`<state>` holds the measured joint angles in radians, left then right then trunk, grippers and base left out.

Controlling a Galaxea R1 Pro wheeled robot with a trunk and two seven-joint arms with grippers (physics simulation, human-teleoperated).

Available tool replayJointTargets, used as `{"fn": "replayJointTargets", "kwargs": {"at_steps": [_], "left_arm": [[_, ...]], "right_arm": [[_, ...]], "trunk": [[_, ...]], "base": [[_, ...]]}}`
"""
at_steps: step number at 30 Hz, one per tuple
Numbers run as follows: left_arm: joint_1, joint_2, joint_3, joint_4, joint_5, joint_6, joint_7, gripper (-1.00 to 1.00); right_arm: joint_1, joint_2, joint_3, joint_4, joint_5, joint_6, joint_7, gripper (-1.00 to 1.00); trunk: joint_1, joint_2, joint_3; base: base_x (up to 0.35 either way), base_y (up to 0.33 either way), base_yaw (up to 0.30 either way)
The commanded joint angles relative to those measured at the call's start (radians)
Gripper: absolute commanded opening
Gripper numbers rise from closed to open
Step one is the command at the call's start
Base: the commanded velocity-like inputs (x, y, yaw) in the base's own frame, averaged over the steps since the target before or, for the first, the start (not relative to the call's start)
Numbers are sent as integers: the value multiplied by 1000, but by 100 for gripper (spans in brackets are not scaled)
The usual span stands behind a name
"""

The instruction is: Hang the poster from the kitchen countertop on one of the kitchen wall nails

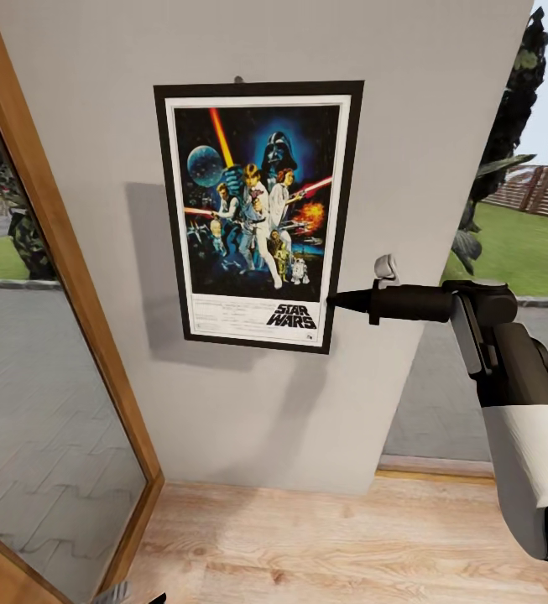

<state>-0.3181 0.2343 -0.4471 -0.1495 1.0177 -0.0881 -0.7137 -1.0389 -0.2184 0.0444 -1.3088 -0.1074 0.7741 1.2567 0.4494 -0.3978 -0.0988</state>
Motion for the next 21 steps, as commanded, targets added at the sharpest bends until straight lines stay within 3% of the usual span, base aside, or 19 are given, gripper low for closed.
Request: {"fn": "replayJointTargets", "kwargs": {"at_steps": [1,21], "left_arm": [[-1,0,-8,1,4,-9,-1,100],[-1,0,-8,1,4,-9,-1,100]], "right_arm": [[-1,-1,2,0,-8,9,0,-100],[-49,-1,0,3,-34,20,-16,-100]], "trunk": [[1,-2,-2],[1,-2,-2]], "base": [[1,0,0],[0,0,0]]}}
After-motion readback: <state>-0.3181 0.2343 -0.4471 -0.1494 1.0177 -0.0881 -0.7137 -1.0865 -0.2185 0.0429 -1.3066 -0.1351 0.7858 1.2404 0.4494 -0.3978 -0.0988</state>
